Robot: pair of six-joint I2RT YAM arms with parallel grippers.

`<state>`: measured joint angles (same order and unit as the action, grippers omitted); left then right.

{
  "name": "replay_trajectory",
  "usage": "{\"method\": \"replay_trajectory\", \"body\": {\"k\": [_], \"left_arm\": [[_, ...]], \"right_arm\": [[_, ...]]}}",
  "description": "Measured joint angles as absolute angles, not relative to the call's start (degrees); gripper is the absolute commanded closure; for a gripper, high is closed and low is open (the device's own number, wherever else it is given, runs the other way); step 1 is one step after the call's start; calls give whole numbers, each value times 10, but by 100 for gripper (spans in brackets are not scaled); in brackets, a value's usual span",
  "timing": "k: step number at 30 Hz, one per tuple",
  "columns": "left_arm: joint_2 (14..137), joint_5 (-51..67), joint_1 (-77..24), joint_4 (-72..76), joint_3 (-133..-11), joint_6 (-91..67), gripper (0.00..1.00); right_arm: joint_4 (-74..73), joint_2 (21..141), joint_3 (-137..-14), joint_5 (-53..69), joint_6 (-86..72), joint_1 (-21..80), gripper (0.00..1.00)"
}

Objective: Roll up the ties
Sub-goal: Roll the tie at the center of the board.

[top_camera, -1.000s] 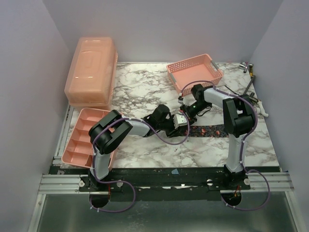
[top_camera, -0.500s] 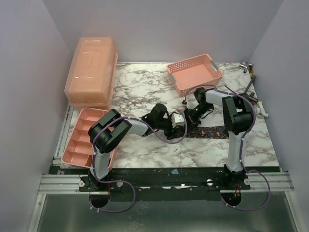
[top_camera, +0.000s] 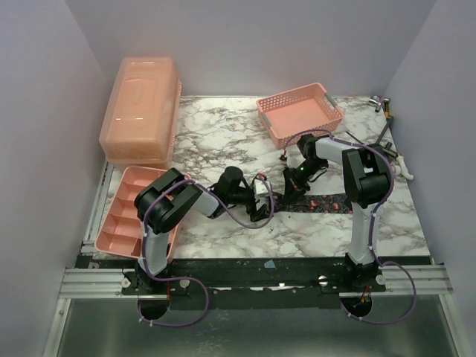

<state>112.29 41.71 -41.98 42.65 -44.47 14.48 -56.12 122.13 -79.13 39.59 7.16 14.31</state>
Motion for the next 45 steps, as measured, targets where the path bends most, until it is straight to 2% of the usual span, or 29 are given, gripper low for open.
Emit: {"method": "replay_trajectory", "body": {"k": [9,11,14,17,20,24,31,34,38,40,45], "left_arm": [[1175,443,-418,554,-456,85,29],[1194,448,-421,575,-463,72,36],[1209,448,-428,588,-470,65,54],[1211,447,-434,572,-482,66,65],[1204,432,-439,517,-503,81,72],[1167,383,-449,385,-521,124,74],[1132,350,-454,263,-547,168,74],[1131,345,-457,230,-562,177,73],[1131,330,-465,195,-581,187,71],[1131,324,-469,181,-588,189,71],[1131,315,-472,161,-598,191,67]], "right_arm": [[-576,1224,-797,383,86,145,99],[-583,1228,-804,380,88,146,99],[-597,1237,-816,379,92,147,100],[-610,1242,-828,373,101,149,100],[-623,1244,-839,360,111,149,85],[-639,1246,-862,351,126,148,64],[-647,1241,-896,380,161,111,45],[-655,1230,-882,421,166,93,43],[-658,1220,-859,479,162,101,47],[-658,1221,-850,494,159,108,54],[-649,1228,-836,492,151,122,95]]}}
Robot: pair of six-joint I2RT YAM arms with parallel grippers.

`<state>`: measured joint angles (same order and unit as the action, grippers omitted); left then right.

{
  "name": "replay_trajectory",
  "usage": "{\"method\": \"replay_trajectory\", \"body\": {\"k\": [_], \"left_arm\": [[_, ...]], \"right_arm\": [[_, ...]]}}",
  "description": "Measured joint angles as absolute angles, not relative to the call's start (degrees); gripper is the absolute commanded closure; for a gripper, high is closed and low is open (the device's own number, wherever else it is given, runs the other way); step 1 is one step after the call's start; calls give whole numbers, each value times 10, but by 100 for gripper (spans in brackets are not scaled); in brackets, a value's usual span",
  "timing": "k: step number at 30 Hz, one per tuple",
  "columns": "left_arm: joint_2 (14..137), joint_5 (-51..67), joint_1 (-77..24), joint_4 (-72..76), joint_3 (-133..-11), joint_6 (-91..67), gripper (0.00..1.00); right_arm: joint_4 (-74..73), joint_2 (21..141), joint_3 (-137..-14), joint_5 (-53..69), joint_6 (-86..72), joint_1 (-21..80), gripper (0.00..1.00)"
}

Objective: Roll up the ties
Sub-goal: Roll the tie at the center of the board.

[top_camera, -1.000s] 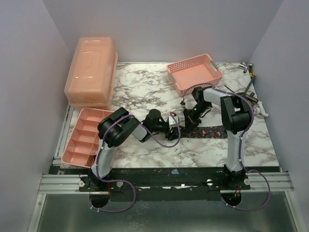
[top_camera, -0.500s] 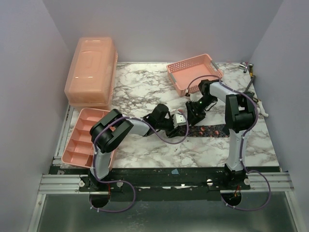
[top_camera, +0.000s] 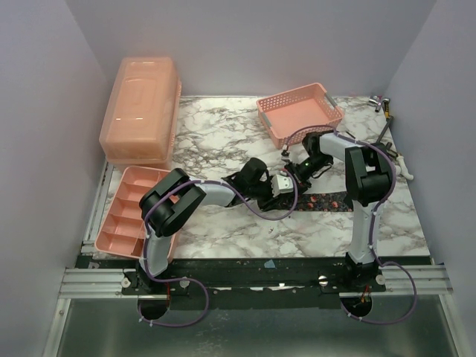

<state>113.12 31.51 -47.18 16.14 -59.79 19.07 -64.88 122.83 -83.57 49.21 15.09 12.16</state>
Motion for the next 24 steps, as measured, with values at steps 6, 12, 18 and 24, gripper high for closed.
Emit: {"method": "replay_trajectory", "body": {"k": [6,12,18,24], "left_arm": [[1130,315,-473,164,-597,190,41],[1130,328,-468,179,-591,183,17],[1131,345,-466,199,-589,175,1],[1104,355,-455,289,-527,130,2]], "right_arm": [[-637,1228,-823,473,133,118,99],[-639,1233,-821,404,118,110,99],[-662,1249,-839,359,110,108,99],[-668,1253,-841,337,112,108,99]]}}
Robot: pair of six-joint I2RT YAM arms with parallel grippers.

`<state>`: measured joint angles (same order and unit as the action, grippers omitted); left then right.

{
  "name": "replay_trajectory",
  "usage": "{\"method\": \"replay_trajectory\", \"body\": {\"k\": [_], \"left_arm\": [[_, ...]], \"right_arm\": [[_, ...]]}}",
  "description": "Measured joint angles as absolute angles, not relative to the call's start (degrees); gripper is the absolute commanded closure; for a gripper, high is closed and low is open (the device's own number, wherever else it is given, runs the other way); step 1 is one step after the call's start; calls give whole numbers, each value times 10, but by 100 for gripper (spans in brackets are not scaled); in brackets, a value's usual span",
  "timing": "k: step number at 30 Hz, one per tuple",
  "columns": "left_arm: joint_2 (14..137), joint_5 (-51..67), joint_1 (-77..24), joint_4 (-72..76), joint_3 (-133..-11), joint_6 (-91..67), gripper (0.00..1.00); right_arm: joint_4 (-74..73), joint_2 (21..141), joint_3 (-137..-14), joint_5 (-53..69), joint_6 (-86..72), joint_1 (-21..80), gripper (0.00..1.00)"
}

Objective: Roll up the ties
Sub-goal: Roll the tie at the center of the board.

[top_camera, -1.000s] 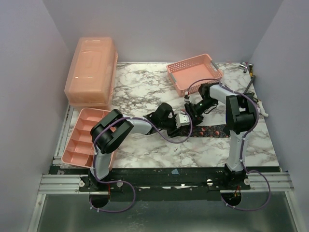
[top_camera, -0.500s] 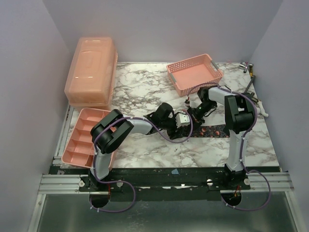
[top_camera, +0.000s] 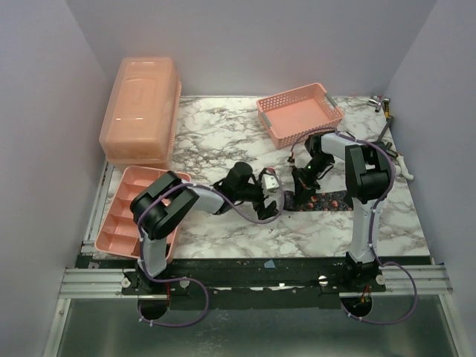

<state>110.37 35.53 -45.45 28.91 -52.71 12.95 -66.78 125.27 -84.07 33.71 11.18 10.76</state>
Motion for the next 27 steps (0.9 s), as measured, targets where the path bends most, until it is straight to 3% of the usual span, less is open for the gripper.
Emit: {"method": "replay_trajectory", "body": {"k": [4,10,23,27], "left_arm": [[1077,390,-429,442,-437,53,2],[1075,440,-405,434,-485,5,2],[1090,431,-431,505,-430,75,2],[1124,411,-437,524,-435,89,14]], "right_arm": [[-672,1257,-841,337,121,108,99],[-679,1259,-850,334,144,119,100],[-693,1285,-874,364,140,172,99],[-691,1287,-875,372,140,172,99]]}}
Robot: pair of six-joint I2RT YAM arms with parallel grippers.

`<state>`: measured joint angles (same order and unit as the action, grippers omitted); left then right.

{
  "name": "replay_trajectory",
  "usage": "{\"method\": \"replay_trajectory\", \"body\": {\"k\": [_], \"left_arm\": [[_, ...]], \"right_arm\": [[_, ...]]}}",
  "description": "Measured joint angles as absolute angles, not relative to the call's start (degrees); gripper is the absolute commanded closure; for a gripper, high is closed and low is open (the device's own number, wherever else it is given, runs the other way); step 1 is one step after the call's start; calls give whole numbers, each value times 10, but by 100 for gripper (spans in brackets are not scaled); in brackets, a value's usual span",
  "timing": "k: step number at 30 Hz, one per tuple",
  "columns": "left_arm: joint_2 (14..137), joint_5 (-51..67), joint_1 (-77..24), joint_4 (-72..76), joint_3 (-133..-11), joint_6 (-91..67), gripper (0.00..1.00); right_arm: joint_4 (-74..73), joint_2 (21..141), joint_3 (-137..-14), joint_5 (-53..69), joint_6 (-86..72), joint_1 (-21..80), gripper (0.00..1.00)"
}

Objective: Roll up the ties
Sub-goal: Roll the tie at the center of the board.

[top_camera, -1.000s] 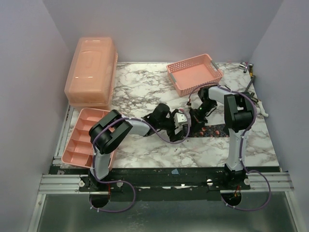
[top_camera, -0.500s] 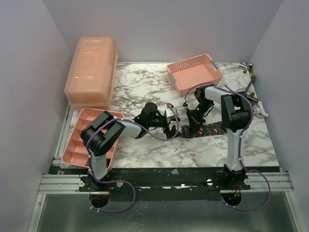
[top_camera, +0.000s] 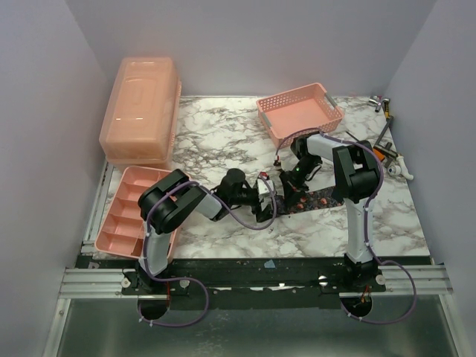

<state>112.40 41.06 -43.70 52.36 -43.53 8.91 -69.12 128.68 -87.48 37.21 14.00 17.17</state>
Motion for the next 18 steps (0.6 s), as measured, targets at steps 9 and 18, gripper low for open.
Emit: {"method": "replay_trajectory", "body": {"k": [9,18], "left_arm": [[1156,396,-450,538,-448,85,37],[1166,367,-471,532,-477,59,48]], "right_arm": [[-688,1287,-875,375,137,172,99],[-687,1287,-875,375,135,170,100]]}}
